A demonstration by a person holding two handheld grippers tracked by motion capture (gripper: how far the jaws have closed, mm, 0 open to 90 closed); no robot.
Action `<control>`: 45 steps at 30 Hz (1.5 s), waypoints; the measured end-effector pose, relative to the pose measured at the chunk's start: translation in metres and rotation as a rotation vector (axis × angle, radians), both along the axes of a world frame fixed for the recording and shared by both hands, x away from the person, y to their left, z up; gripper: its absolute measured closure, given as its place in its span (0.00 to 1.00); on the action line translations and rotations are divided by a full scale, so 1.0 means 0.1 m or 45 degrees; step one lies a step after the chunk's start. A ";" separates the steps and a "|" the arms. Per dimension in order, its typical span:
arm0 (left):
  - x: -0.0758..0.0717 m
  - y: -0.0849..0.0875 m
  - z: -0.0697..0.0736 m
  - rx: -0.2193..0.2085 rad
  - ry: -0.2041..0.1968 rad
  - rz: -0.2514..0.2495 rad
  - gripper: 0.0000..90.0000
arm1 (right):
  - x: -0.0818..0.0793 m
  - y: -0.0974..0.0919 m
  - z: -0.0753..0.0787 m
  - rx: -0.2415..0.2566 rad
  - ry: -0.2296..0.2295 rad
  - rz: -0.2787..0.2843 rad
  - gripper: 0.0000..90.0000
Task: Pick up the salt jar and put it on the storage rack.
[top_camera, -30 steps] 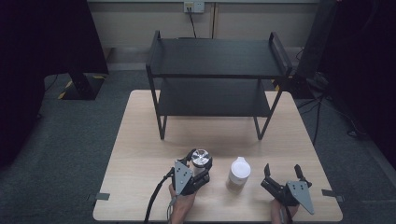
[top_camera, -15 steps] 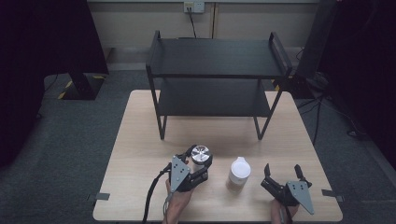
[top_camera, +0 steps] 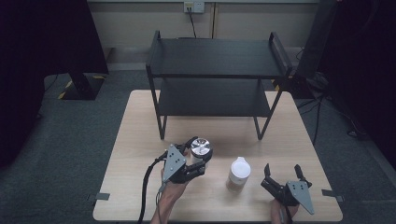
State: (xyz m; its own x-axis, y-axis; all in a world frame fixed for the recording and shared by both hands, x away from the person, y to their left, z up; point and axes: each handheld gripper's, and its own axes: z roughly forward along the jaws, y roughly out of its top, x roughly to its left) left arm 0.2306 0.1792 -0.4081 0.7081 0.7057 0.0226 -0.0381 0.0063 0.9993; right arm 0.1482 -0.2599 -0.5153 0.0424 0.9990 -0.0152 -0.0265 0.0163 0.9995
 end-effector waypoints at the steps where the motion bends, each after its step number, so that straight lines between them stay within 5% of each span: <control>1: 0.02 0.01 0.03 0.003 -0.002 -0.009 0.39 | 0.00 0.00 0.00 0.000 0.000 0.000 0.00; 13: 0.33 0.08 0.51 0.021 -0.052 -0.119 0.39 | 0.00 0.00 0.00 0.001 0.000 -0.003 0.00; 19: 0.51 0.13 0.81 -0.014 -0.052 -0.163 0.39 | 0.00 0.00 0.00 0.001 0.000 -0.002 0.00; 31: 0.73 0.18 1.37 -0.086 -0.107 -0.159 0.39 | 0.00 0.00 0.00 0.002 0.000 -0.002 0.00; 37: 0.75 0.11 1.54 -0.171 -0.112 -0.063 0.39 | 0.00 0.00 0.00 0.002 0.000 -0.002 0.00; 45: 0.76 -0.18 1.93 -0.175 -0.154 0.117 0.39 | 0.00 0.00 0.00 0.003 0.000 -0.002 0.00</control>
State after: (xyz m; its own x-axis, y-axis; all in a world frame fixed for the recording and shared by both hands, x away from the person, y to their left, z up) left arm 0.3064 0.1608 -0.2147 0.6388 0.7694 0.0027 -0.1646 0.1333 0.9773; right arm 0.1483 -0.2599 -0.5153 0.0437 0.9990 -0.0129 -0.0268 0.0141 0.9995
